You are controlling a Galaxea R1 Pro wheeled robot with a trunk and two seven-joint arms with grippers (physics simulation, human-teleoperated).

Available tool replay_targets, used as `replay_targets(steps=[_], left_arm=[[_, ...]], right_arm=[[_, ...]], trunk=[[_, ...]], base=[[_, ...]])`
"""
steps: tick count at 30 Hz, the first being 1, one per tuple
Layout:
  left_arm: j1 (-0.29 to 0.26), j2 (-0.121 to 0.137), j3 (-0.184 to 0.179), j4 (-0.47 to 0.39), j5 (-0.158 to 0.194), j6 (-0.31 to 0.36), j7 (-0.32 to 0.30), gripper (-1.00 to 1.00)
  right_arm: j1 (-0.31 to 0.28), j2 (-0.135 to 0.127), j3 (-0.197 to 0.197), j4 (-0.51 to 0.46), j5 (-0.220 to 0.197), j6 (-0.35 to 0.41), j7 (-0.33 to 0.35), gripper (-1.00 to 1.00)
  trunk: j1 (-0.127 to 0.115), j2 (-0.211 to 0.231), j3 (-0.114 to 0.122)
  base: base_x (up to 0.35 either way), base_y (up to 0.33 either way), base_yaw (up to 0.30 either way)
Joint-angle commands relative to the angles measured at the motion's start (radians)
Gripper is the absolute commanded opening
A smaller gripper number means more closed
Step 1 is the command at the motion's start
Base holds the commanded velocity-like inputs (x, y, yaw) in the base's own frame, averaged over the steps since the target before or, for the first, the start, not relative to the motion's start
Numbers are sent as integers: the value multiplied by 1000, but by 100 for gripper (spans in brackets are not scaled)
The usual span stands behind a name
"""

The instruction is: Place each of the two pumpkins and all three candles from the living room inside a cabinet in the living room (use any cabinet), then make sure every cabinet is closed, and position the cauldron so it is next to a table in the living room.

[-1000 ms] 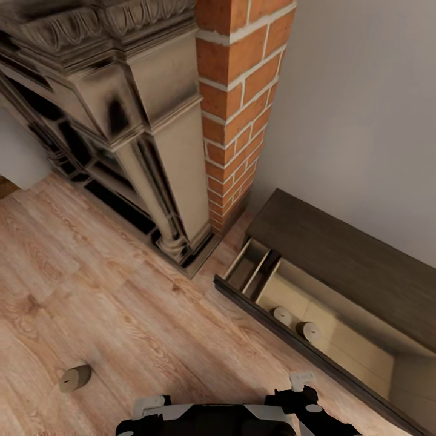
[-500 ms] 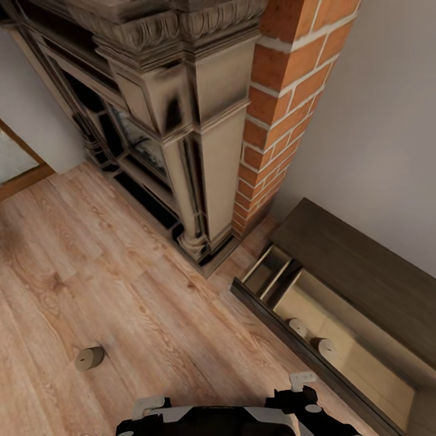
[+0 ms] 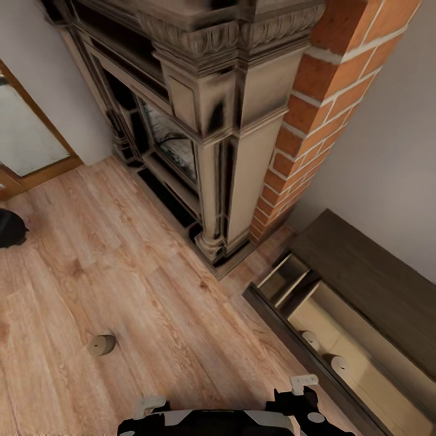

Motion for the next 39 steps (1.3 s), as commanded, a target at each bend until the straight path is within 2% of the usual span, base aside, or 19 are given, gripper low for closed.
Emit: replay_targets(steps=[1, 8, 11, 14, 19, 21, 26, 39], left_arm=[[0, -1, 0, -2, 0, 0, 0, 100], [0, -2, 0, -11, 0, 0, 0, 100], [0, -18, 1, -12, 0, -1, 0, 100], [0, -26, 1, -5, 1, -21, 0, 100], [0, -34, 1, 11, 1, -133, 2, 100], [0, -41, 1, 37, 2, -151, 2, 100], [1, -49, 1, 62, 3, -163, 2, 100], [1, -48, 2, 66, 3, -164, 2, 100]], right_arm=[[0, 1, 0, 0, 0, -1, 0, 100], [0, 2, 0, 1, 0, -2, 0, 100], [0, 2, 0, 2, 0, -2, 0, 100], [1, 2, 0, 2, 0, -2, 0, 100], [1, 2, 0, 2, -1, -3, 0, 100], [1, 2, 0, 2, 0, -3, 0, 100], [1, 2, 0, 2, 0, -4, 0, 100], [1, 2, 0, 2, 0, -5, 0, 100]], trunk=[[0, 0, 1], [0, 0, 9], [0, 0, 13], [12, -21, 7], [31, -56, -3], [38, -70, -7], [58, -105, -17], [107, -196, -43]], base=[[0, 0, 215], [0, 0, 215], [0, 0, 215], [0, 0, 215], [0, 0, 215], [0, 0, 215], [0, 0, 215], [0, 0, 215]])
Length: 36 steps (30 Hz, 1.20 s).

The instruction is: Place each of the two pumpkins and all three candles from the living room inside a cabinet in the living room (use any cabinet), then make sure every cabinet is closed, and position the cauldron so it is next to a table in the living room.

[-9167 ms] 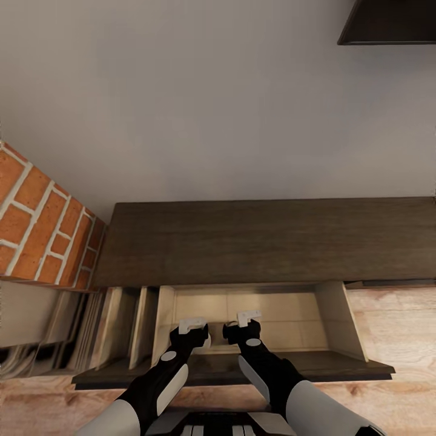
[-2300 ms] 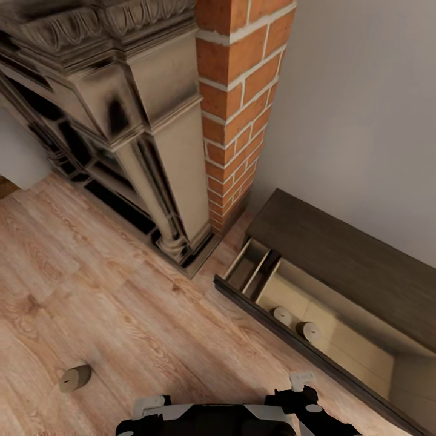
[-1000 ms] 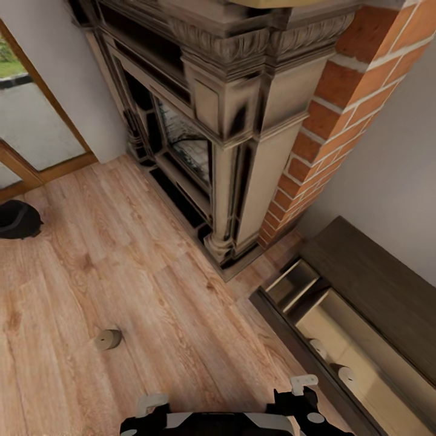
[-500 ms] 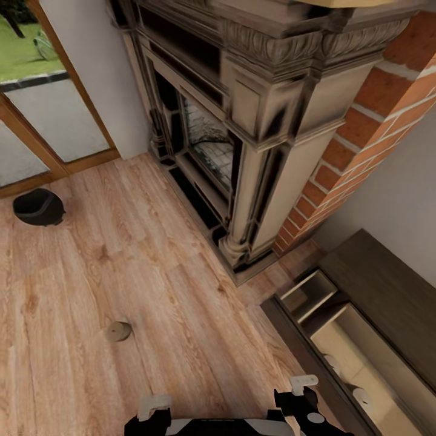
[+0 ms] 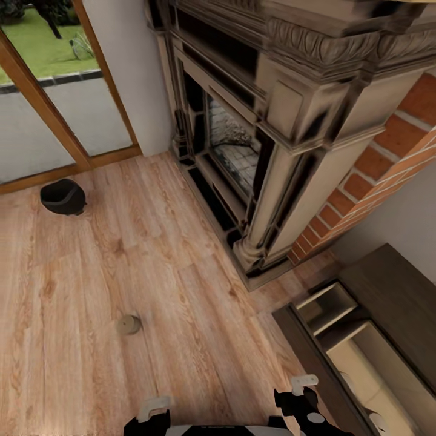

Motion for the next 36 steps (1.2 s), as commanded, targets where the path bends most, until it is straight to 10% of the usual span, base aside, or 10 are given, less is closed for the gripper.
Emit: replay_targets(steps=[1, 36], left_arm=[[0, 0, 0, 0, 0, 0, 0, 100], [0, 2, 1, 2, -1, 0, 0, 100]], right_arm=[[0, 0, 0, 0, 0, 0, 0, 100], [0, 0, 0, -1, 1, 0, 1, 100]], trunk=[[4, -7, -2], [138, -252, -74]], base=[[0, 0, 215], [0, 0, 225]])
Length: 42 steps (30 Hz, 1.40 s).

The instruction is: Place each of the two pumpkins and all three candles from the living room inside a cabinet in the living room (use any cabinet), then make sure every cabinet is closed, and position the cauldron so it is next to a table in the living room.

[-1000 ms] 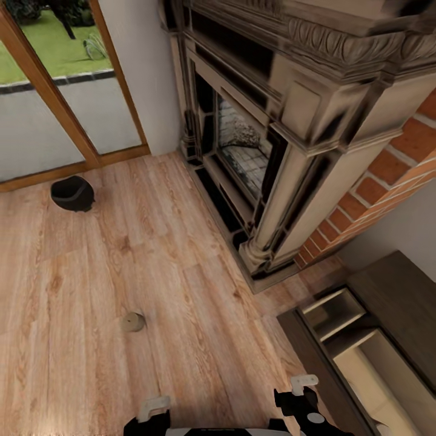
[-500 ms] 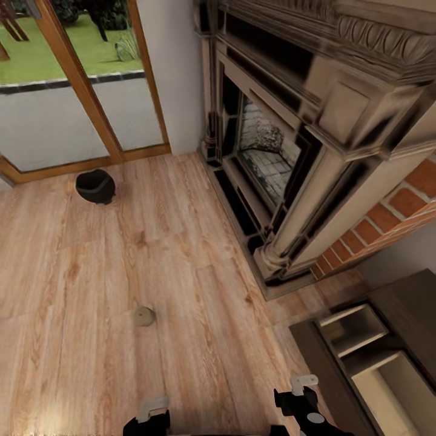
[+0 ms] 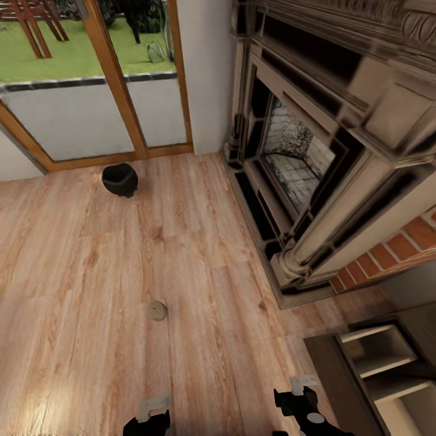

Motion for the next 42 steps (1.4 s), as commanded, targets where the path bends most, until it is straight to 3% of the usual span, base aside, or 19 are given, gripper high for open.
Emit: replay_targets(steps=[1, 42], left_arm=[[0, 0, 0, 0, 0, 0, 0, 100], [0, 3, 0, 0, 1, 0, 0, 100]], right_arm=[[0, 0, 0, 0, 0, 0, 0, 100], [0, 0, 0, 0, 0, 0, 0, 100]], trunk=[[4, -7, -2], [161, -294, -98]], base=[[0, 0, 250], [0, 0, 254]])
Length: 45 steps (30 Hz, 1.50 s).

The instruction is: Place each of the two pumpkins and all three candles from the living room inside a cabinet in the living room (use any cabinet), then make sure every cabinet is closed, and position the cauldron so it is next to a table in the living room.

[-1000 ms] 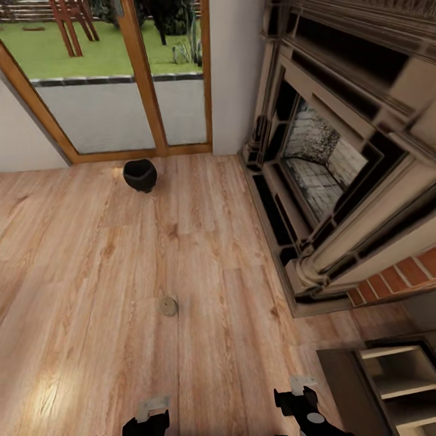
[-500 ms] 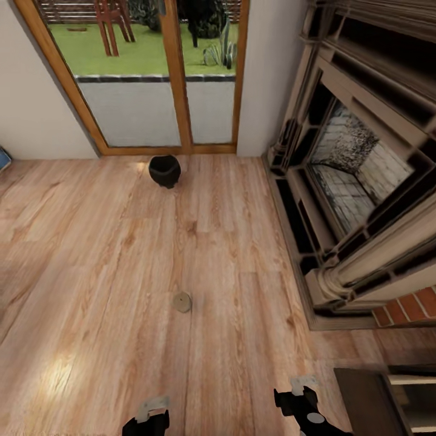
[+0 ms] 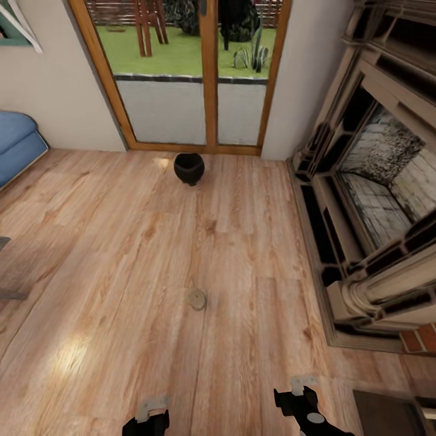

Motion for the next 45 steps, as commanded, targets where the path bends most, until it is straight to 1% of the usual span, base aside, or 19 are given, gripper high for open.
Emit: replay_targets(steps=[1, 21, 27, 36, 45], left_arm=[[0, 0, 0, 0, 0, 0, 0, 100], [0, 0, 0, 0, 0, 0, 0, 100], [0, 0, 0, 0, 0, 0, 0, 100], [0, 0, 0, 0, -1, 0, 0, 100], [0, 0, 0, 0, -1, 0, 0, 100]], right_arm=[[0, 0, 0, 0, 0, 0, 0, 100], [0, 0, 0, -1, 0, 0, 0, 100], [0, 0, 0, 0, 0, 0, 0, 100], [0, 0, -1, 0, -3, -19, 1, 100], [0, 0, -1, 0, -3, -20, 0, 100]], trunk=[[4, -7, -2], [81, -147, -50], [104, -189, -67], [138, -252, -93], [173, -315, -113]], base=[[0, 0, 256], [0, 0, 256], [0, 0, 265], [0, 0, 11], [0, 0, -139]])
